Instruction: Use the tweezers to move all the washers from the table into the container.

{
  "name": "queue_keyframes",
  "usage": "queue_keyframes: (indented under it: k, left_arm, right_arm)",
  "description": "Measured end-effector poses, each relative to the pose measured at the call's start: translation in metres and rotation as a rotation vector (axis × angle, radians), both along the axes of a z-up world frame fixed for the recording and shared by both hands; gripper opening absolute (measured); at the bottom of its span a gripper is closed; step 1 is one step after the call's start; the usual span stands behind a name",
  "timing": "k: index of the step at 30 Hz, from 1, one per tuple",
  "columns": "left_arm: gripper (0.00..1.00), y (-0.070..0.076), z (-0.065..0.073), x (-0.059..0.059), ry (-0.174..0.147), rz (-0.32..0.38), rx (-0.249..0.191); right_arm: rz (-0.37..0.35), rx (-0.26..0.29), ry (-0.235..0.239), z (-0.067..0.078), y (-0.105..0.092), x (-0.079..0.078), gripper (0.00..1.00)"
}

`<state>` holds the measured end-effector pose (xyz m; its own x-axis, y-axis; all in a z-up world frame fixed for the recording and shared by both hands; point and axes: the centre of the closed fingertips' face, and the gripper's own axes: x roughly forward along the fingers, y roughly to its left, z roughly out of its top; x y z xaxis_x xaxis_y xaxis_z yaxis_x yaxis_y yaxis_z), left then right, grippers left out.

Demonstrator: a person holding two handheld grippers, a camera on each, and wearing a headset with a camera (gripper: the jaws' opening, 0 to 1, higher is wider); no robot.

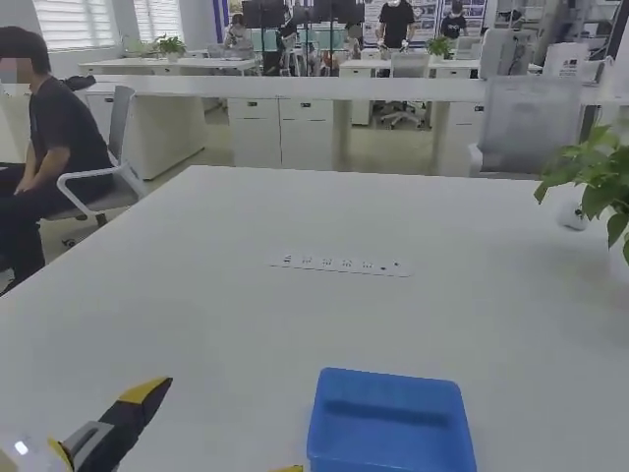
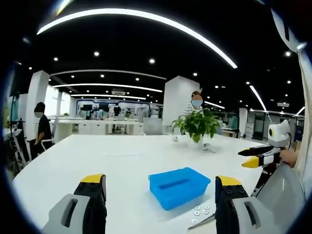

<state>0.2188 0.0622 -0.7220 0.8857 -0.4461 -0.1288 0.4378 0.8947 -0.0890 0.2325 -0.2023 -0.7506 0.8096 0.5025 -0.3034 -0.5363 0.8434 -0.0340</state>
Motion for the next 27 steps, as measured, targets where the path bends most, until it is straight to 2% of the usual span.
queue_keyframes:
  k: [1,2,4,5,6,7,9,10,11,12,13,14,15,17,18,20,23,25,27]
  left_arm:
    - [0.94,-0.004,-0.008,-0.002,0.057,-0.027,-0.008]
    - [0.92,-0.006,-0.013,-0.003,0.088,-0.040,0.003]
    - [0.83,0.001,-0.028,-0.005,0.152,-0.043,0.136]
    - [0.76,0.002,-0.035,-0.008,0.160,-0.062,0.214]
    - [0.73,-0.002,-0.038,-0.010,0.170,-0.085,0.224]
    - [0.72,-0.008,-0.040,-0.012,0.191,-0.114,0.215]
    - [0.70,-0.015,-0.045,-0.016,0.229,-0.161,0.214]
    - [0.68,-0.017,-0.048,-0.017,0.247,-0.186,0.224]
    - [0.64,-0.021,-0.054,-0.021,0.289,-0.219,0.233]
    - [0.60,-0.024,-0.058,-0.022,0.304,-0.249,0.245]
    - [0.56,-0.023,-0.065,-0.022,0.329,-0.267,0.297]
    - [0.51,-0.023,-0.070,-0.022,0.339,-0.284,0.336]
    - [0.48,-0.022,-0.079,-0.024,0.382,-0.306,0.373]
    - [0.44,-0.025,-0.086,-0.024,0.414,-0.341,0.392]
    - [0.44,-0.029,-0.090,-0.025,0.435,-0.372,0.396]
    - [0.40,-0.033,-0.096,-0.024,0.452,-0.419,0.414]
    - [0.33,-0.042,-0.102,-0.021,0.454,-0.476,0.454]
    - [0.31,-0.048,-0.109,-0.023,0.485,-0.527,0.471]
    - [0.27,-0.054,-0.115,-0.022,0.481,-0.572,0.506]
  right_arm:
    - [0.010,-0.029,0.047,-0.008,0.001,-0.003,0.66]
    - [0.024,-0.050,0.057,-0.011,0.003,-0.004,0.65]
    - [0.063,-0.108,0.091,-0.017,0.006,-0.008,0.63]
    - [0.076,-0.132,0.107,-0.019,0.007,-0.010,0.63]
    - [0.087,-0.149,0.121,-0.020,0.008,-0.011,0.63]
    - [0.102,-0.164,0.134,-0.021,0.010,-0.012,0.61]
    - [0.157,-0.185,0.159,-0.022,0.015,-0.015,0.53]
    - [0.161,-0.177,0.154,-0.019,0.018,-0.013,0.46]
    - [0.202,-0.162,0.159,-0.016,0.026,-0.014,0.41]
    - [0.223,-0.142,0.168,-0.016,0.031,-0.015,0.37]
    - [0.239,-0.117,0.179,-0.016,0.039,-0.014,0.34]
    - [0.259,-0.113,0.191,-0.017,0.044,-0.015,0.33]
    - [0.286,-0.110,0.214,-0.022,0.051,-0.016,0.31]
    - [0.309,-0.123,0.231,-0.028,0.059,-0.017,0.28]
    - [0.352,-0.141,0.252,-0.033,0.066,-0.022,0.25]
    - [0.395,-0.191,0.272,-0.043,0.075,-0.025,0.20]
    - [0.453,-0.267,0.289,-0.055,0.085,-0.031,0.18]
    - [0.492,-0.299,0.288,-0.061,0.091,-0.035,0.18]
    - [0.527,-0.335,0.300,-0.069,0.096,-0.039,0.17]
